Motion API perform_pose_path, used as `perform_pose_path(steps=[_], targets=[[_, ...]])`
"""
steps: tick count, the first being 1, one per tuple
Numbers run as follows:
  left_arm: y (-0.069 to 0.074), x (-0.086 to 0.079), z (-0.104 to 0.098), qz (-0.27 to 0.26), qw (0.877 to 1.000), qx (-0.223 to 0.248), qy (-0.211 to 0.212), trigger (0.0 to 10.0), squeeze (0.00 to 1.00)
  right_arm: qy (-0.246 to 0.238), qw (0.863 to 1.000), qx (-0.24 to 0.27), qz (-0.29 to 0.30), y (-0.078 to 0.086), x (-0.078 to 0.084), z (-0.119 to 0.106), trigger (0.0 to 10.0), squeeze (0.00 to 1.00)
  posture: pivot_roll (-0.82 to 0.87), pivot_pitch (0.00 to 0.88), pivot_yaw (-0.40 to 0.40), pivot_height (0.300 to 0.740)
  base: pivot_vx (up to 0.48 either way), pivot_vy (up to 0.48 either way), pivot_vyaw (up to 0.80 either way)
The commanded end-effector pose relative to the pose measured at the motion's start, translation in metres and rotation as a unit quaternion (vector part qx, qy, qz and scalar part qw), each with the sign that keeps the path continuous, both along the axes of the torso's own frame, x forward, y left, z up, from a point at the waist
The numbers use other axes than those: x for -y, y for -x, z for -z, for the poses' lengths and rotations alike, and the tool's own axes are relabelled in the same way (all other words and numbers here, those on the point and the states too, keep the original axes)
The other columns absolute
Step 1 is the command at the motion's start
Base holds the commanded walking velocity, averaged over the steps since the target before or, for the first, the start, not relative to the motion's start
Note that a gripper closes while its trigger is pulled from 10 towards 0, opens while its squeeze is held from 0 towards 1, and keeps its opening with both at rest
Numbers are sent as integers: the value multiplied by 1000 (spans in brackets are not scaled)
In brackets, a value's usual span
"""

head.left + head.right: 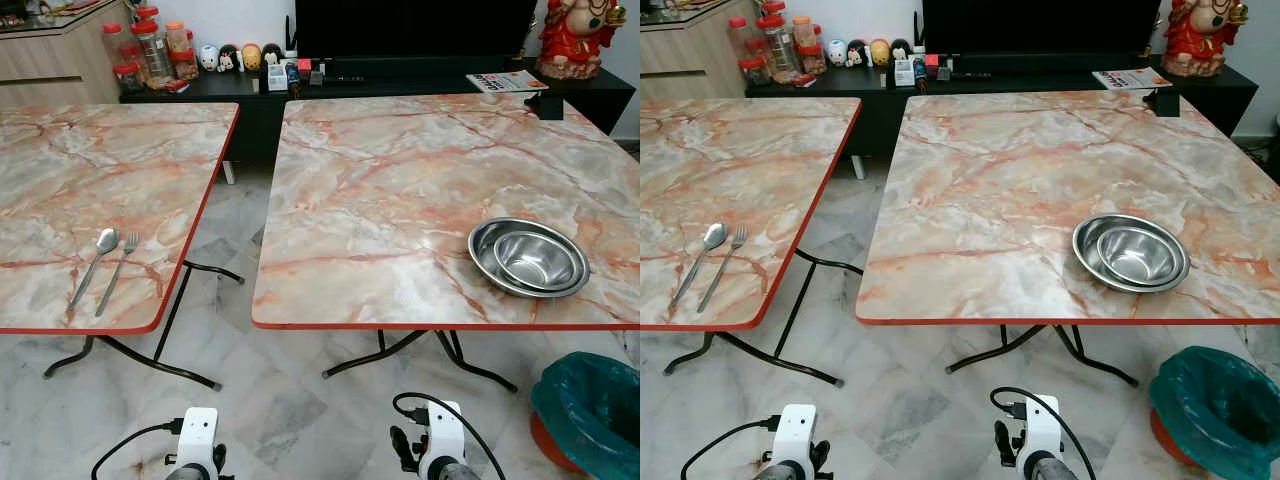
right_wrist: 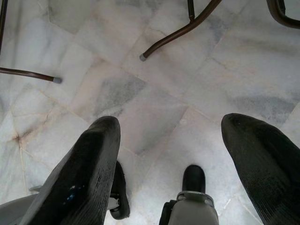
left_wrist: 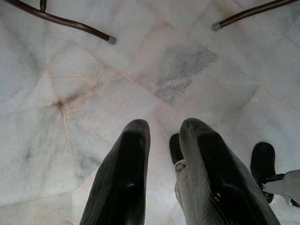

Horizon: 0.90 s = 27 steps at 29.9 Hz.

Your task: Setting the table

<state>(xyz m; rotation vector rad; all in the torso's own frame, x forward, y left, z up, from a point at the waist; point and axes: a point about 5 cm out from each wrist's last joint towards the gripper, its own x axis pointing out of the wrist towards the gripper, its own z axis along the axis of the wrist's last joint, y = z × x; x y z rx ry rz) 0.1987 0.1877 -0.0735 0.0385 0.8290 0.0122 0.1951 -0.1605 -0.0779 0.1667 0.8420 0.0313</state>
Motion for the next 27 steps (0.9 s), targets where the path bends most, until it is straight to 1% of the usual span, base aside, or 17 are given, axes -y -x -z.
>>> perform_pose_path(steps=[1,5,8,27], targets=[[2,-4,1,1,1000,-9,-11,10000,0,-5,1000,5,4,-3,-2,-1,10000,0,19,0,24,740,0,0,0],[3,-4,1,-2,1000,-11,-8,10000,0,-6,1000,5,5,-3,-2,-1,10000,0,19,0,26,740,0,0,0],[3,-5,2,-3,1000,-14,-15,10000,0,-7,1000,4,5,-3,-3,-1,10000,0,19,0,26,740,0,0,0],[3,-8,1,0,1000,-15,-19,10000,0,-10,1000,6,10,-4,-5,-2,10000,0,25,0,30,740,0,381,0]])
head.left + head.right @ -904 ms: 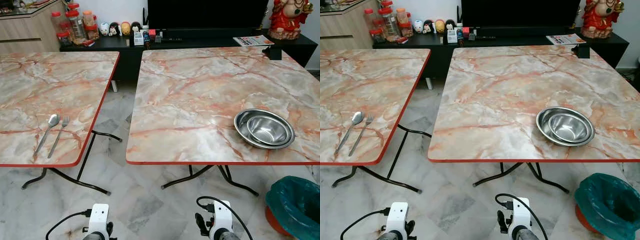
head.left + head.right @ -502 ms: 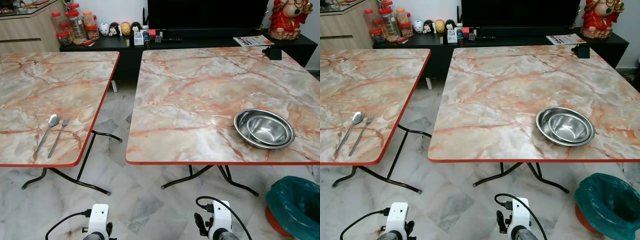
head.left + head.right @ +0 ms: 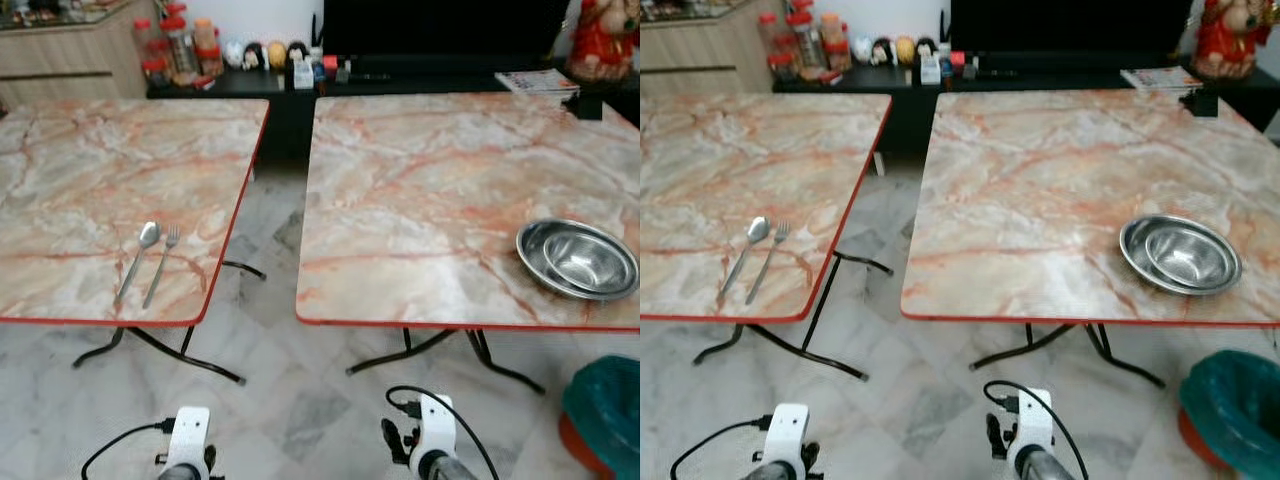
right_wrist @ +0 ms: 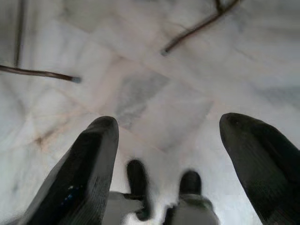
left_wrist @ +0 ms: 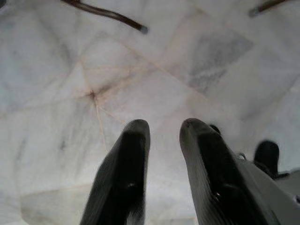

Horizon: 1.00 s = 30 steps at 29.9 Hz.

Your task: Setting the table

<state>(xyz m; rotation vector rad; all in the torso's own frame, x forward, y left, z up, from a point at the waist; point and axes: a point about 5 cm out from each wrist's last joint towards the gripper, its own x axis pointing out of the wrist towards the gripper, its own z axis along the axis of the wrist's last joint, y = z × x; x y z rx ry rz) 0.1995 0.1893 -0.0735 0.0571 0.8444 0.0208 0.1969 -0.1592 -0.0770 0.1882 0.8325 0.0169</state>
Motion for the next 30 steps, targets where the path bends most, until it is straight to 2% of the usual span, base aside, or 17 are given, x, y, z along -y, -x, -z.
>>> perform_pose_path(steps=[1,30], targets=[[4,-6,1,0,1000,-7,-9,10000,0,-3,1000,3,-1,-2,-4,-1,10000,0,26,0,28,740,0,390,0],[1,-7,-1,-4,1000,-2,-7,10000,0,0,1000,6,-4,-5,-3,-2,10000,0,30,0,29,740,0,380,0]])
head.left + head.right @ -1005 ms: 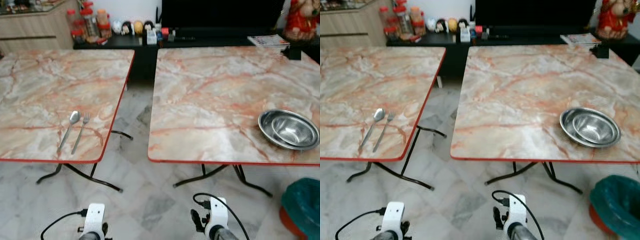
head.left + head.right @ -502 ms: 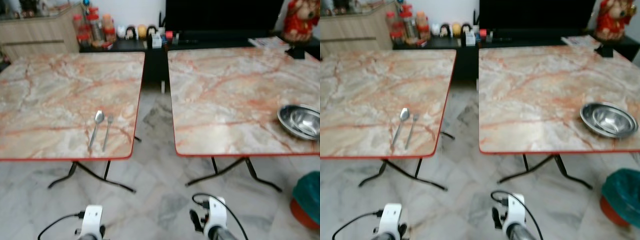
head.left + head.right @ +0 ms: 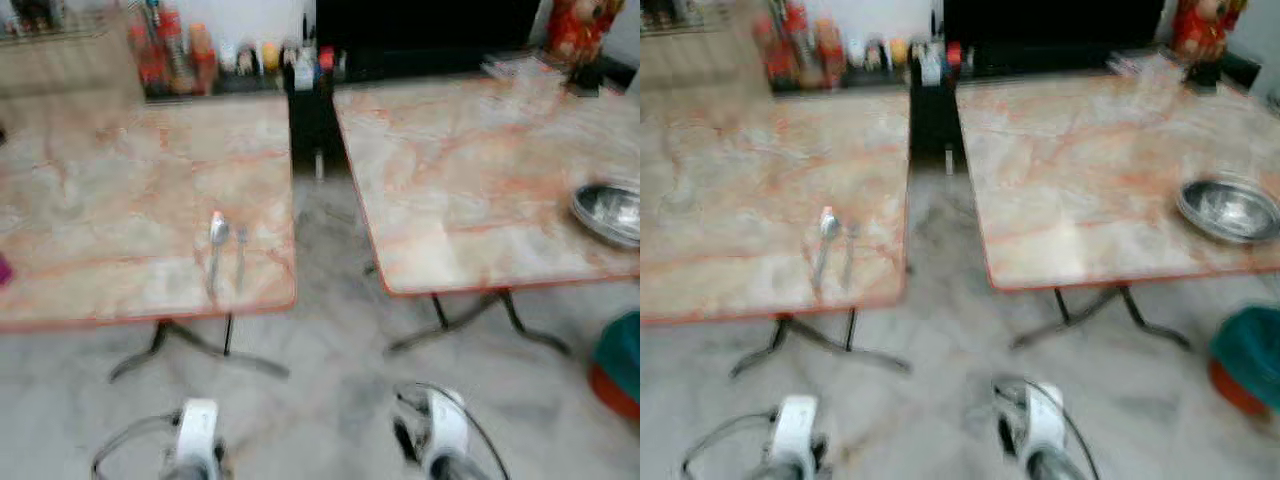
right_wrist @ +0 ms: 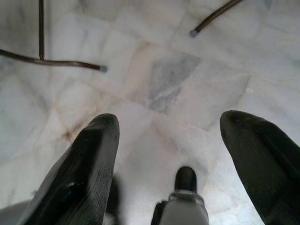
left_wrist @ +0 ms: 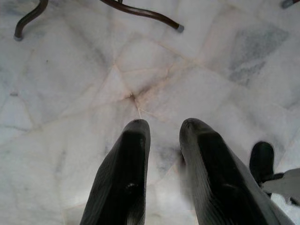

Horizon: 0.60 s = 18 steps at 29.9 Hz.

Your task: Setting the table

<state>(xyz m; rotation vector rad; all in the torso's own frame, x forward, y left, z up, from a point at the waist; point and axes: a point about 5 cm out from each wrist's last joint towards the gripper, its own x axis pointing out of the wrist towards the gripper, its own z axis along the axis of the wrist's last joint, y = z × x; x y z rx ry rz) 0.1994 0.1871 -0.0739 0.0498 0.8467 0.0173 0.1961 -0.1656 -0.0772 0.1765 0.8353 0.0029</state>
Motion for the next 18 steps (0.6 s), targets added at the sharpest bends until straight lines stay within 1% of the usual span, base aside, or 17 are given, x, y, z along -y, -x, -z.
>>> perform_pose_path(steps=[1,12,18], targets=[[1,-10,-1,-4,1000,-1,-12,10000,0,-8,1000,8,-8,-6,-9,-3,10000,0,30,0,29,740,0,386,0],[2,-12,-1,-5,1000,-2,-13,10000,0,-11,1000,6,-9,-4,-12,-2,10000,0,35,0,30,740,0,398,0],[2,-12,-1,-5,1000,-2,-13,10000,0,-9,1000,6,-6,-4,-10,-2,10000,0,32,0,31,740,0,397,0]])
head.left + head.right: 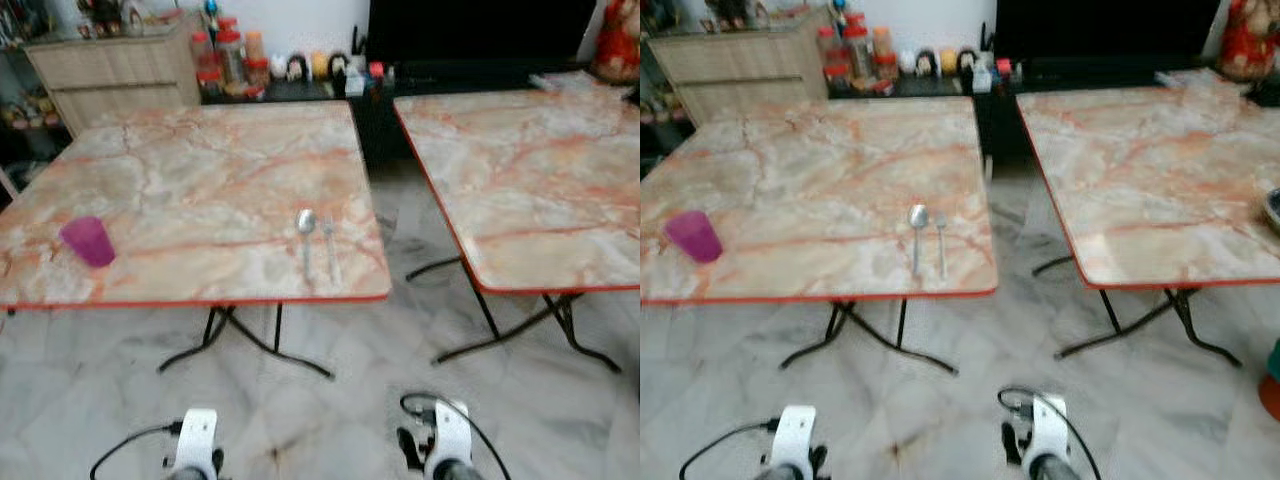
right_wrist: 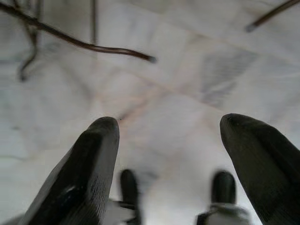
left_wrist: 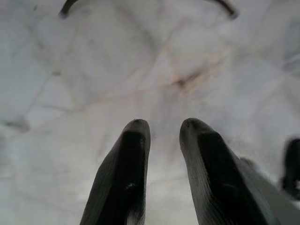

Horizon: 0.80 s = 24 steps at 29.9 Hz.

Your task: Setting the table

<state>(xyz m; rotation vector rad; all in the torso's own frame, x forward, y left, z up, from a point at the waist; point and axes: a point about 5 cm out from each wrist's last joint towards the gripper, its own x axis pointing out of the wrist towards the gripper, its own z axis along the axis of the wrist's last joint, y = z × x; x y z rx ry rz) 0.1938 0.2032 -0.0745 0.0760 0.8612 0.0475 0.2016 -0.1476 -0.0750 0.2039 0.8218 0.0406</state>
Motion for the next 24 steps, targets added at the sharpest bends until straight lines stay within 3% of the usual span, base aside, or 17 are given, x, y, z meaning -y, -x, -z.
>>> perform_pose_path(steps=[1,14,24], targets=[[-4,4,-2,4,1000,5,4,10000,0,11,1000,-2,5,2,8,1,10000,0,32,0,31,740,0,398,0],[-6,3,-3,3,1000,9,3,10000,0,10,1000,1,3,0,7,0,10000,0,36,0,32,740,0,391,0],[-15,7,-9,9,999,49,3,10000,0,30,997,34,-57,-10,-5,-7,10000,0,40,0,38,740,0,0,0]])
